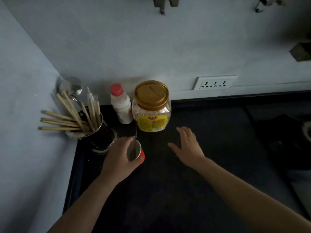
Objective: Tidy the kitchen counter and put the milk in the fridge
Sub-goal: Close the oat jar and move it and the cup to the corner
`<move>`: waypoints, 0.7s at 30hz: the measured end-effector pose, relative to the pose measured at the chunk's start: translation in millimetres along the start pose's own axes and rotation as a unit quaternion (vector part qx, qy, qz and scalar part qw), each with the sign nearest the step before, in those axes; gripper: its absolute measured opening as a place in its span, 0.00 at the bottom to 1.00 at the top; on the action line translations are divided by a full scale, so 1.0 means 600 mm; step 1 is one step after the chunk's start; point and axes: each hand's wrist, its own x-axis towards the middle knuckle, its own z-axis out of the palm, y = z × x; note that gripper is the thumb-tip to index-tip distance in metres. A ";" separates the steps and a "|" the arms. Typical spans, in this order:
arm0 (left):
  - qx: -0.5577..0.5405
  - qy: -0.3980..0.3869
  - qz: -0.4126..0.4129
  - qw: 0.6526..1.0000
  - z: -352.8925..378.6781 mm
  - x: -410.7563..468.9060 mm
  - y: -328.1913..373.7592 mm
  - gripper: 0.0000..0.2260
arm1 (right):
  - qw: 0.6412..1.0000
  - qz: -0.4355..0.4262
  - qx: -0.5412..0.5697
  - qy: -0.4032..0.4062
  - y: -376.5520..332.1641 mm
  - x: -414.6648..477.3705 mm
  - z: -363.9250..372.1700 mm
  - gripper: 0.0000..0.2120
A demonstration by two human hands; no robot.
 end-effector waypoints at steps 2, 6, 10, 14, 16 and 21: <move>0.012 -0.010 0.012 1.000 0.014 0.011 0.003 0.29 | 0.998 0.019 -0.034 -0.053 0.027 -0.015 0.033 0.35; 0.020 -0.027 0.027 0.999 0.036 0.034 0.010 0.28 | 0.989 -0.001 -0.120 -0.089 0.071 -0.038 0.081 0.34; 0.025 -0.018 0.038 0.999 0.060 0.055 0.016 0.29 | 0.989 -0.031 -0.127 -0.070 0.094 -0.047 0.100 0.33; 0.023 -0.019 0.036 0.999 0.081 0.073 0.019 0.29 | 0.989 -0.033 -0.127 -0.069 0.097 -0.046 0.104 0.33; 0.023 -0.028 0.028 0.999 0.089 0.080 0.016 0.30 | 0.990 -0.032 -0.122 -0.069 0.099 -0.047 0.105 0.33; 0.033 -0.054 0.021 0.998 0.094 0.084 0.011 0.33 | 0.994 -0.010 -0.083 -0.070 0.083 -0.040 0.090 0.32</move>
